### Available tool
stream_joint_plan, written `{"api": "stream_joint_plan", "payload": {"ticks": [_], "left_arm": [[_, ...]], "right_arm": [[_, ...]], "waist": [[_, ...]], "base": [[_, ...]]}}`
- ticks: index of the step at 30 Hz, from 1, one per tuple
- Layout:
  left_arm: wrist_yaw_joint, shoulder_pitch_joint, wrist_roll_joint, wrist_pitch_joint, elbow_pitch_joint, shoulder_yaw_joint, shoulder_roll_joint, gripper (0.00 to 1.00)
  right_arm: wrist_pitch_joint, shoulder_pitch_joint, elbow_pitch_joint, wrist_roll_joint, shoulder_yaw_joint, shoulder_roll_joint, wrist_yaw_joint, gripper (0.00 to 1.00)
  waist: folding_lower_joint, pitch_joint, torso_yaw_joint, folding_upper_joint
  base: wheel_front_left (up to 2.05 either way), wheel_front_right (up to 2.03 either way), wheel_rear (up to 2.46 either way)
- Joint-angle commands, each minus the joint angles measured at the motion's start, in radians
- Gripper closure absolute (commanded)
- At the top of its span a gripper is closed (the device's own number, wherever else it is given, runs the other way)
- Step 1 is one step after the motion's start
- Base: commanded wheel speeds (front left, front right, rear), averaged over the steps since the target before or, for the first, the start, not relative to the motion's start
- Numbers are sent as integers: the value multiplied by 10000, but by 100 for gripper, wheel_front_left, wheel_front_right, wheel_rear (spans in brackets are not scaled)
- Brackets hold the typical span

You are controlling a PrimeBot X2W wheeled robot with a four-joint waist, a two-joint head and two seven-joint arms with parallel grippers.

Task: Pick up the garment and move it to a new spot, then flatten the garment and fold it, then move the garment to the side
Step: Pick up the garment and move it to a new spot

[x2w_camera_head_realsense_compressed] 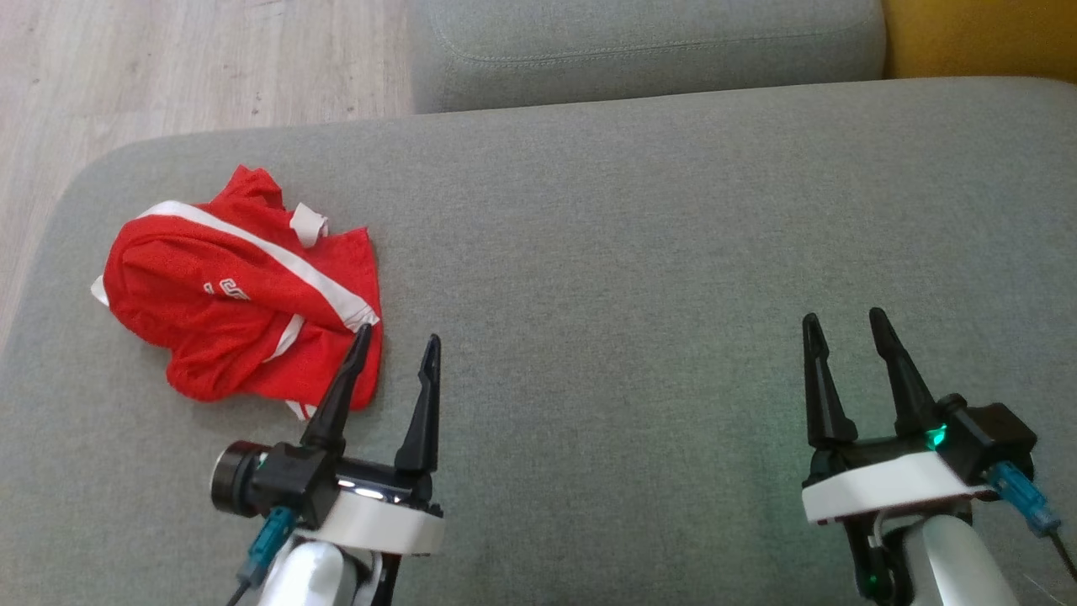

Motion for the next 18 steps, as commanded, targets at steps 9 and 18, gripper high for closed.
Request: {"api": "stream_joint_plan", "payload": {"ticks": [9,18], "left_arm": [[-325,-28,223,-95,-181,793,-183,0],[-351,238,252,-95,-150,1211,-223,0]], "right_arm": [[-136,-350,-192,134,336,-79,-7,0],[-136,-240,-78,251,852,-79,-7,0]], "waist": [[0,-155,146,0],[0,-483,763,0]], "base": [[0,0,0],[0,0,0]]}}
